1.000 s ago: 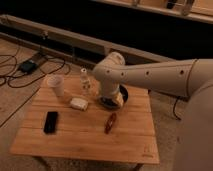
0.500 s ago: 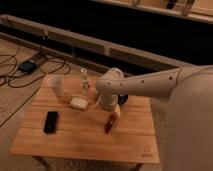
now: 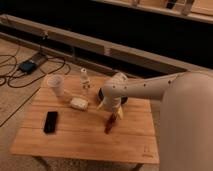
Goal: Place the pepper in the ceramic cup
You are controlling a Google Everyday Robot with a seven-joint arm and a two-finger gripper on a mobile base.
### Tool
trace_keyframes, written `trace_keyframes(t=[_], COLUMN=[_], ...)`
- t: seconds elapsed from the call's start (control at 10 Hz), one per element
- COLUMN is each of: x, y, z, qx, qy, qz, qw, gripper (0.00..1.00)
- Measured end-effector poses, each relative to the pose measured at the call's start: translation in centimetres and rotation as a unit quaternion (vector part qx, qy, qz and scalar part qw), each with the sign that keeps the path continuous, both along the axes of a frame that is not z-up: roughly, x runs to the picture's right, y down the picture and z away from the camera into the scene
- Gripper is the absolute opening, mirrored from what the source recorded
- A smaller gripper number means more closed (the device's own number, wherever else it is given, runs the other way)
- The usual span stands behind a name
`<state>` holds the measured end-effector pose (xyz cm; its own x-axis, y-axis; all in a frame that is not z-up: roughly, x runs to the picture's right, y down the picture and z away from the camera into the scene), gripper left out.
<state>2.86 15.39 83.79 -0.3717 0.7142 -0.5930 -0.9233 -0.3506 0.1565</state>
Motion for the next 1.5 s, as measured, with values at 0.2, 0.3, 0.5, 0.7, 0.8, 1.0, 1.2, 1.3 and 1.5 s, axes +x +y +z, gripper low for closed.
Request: trace_keyframes(t=[0.2,0.3,0.5,0.7,0.8,1.0,1.2,1.3,1.5], x=[0.5,0.7,0.7,0.9,0.9,0.9,0.8,0.7,0.7], y=[0.9,1.2,1.9,2.4,2.6,2.9,3.0,3.1,2.5], z=[0.8,1.0,1.3,1.7,1.9,2.3,2.5,2.4,2.0], qx=[-0.008,-0.011,-0.018,-0.025,-0.029,-0.033,-0.038,-0.041,-0.041], qy=[-0.003,-0.005,-0.009,-0.008,-0.009,-0.010,-0.011,-0.011,-0.012], qz=[0.004,0.003,-0.002,-0.006,-0.008,-0.014,-0.021,-0.025,-0.027], qw=[1.0000,0.9999,0.9998,0.9996,0.9995,0.9993,0.9990,0.9988,0.9987], gripper=[0.80,0.80,0.80,0.80,0.80,0.69,0.46,0.36,0.16])
